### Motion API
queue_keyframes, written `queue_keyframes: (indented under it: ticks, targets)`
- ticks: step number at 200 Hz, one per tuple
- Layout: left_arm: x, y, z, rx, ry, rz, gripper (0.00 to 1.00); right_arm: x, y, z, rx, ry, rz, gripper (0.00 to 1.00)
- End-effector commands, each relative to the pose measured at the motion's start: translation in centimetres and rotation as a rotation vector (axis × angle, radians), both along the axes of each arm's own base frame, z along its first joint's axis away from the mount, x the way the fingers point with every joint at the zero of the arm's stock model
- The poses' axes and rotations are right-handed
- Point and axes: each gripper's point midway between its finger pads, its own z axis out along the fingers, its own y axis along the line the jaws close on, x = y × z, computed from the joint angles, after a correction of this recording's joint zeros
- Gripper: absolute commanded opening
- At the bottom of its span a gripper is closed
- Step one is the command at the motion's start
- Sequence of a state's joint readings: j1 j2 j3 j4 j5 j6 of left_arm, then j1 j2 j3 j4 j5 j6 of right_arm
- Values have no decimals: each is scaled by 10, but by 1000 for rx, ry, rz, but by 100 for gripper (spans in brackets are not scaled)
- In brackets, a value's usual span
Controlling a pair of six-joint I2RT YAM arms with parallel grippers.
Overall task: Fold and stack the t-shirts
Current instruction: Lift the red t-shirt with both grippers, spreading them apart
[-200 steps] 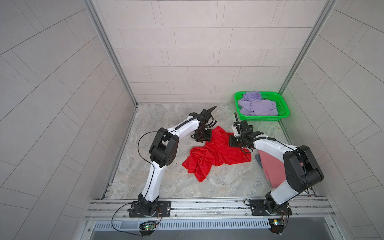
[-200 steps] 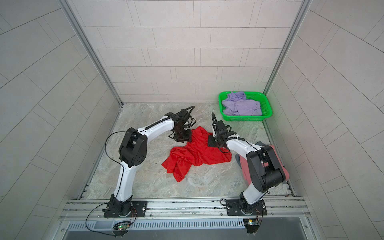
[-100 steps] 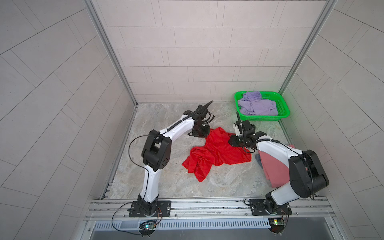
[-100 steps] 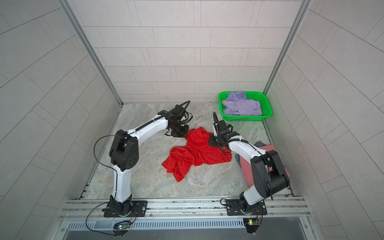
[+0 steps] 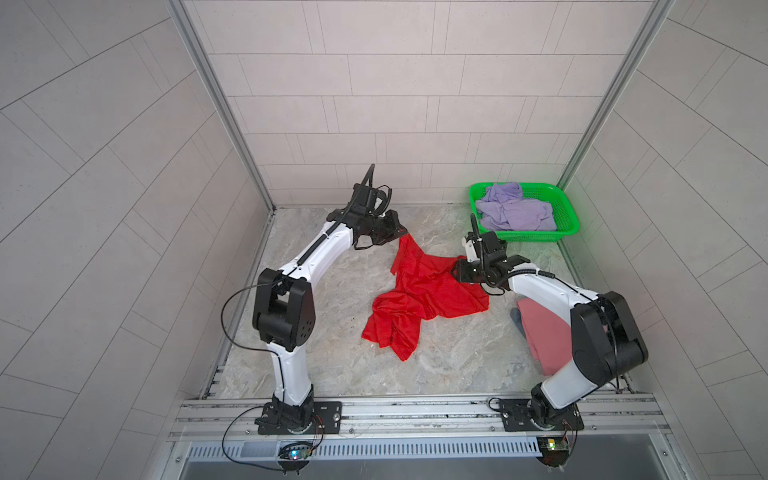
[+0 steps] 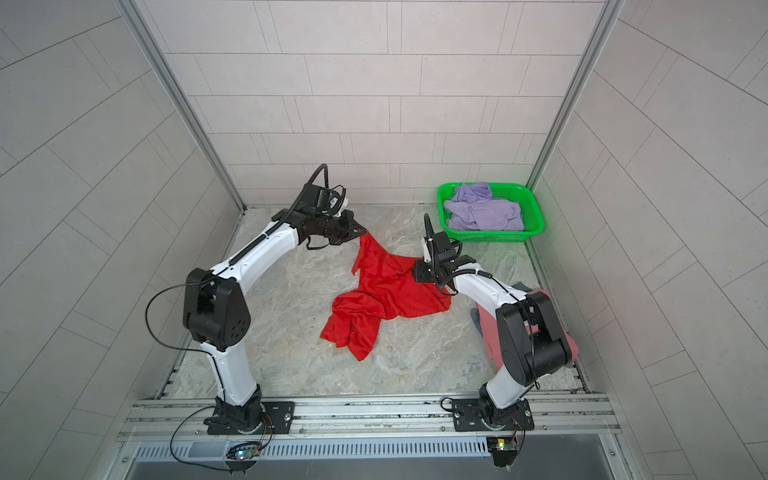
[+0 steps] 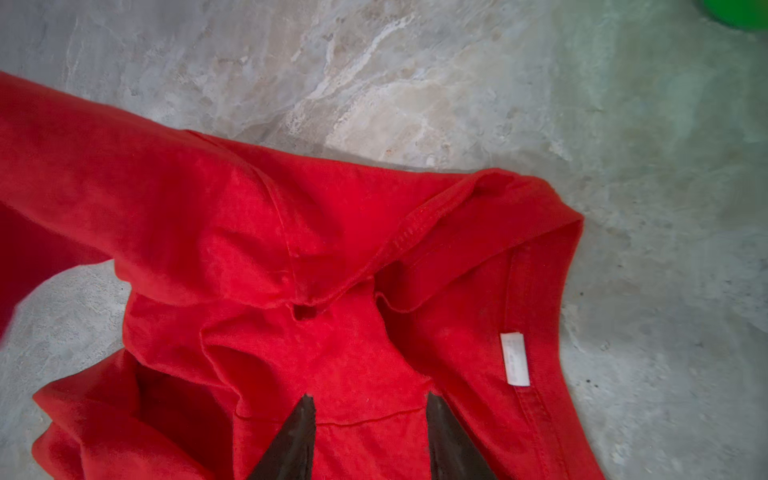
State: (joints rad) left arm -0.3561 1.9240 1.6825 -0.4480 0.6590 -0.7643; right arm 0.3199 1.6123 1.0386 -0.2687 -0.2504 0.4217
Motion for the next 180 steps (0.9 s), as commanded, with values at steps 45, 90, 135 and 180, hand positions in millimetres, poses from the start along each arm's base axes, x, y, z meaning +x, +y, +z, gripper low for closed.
queue_keyframes:
  ticks: [45, 90, 135, 180]
  targets:
    - [24, 8, -3, -83, 61, 84, 0, 10, 17, -36, -50, 61, 101, 46]
    - [24, 14, -1, -84, 55, 89, 0, 27, 20, -50, -97, 59, 108, 45]
    - [27, 15, -4, -93, 66, 97, 0, 30, 25, -55, -102, 84, 120, 20]
    - [39, 28, 3, -114, 52, 136, 0, 7, 1, -23, -183, 53, 39, 0]
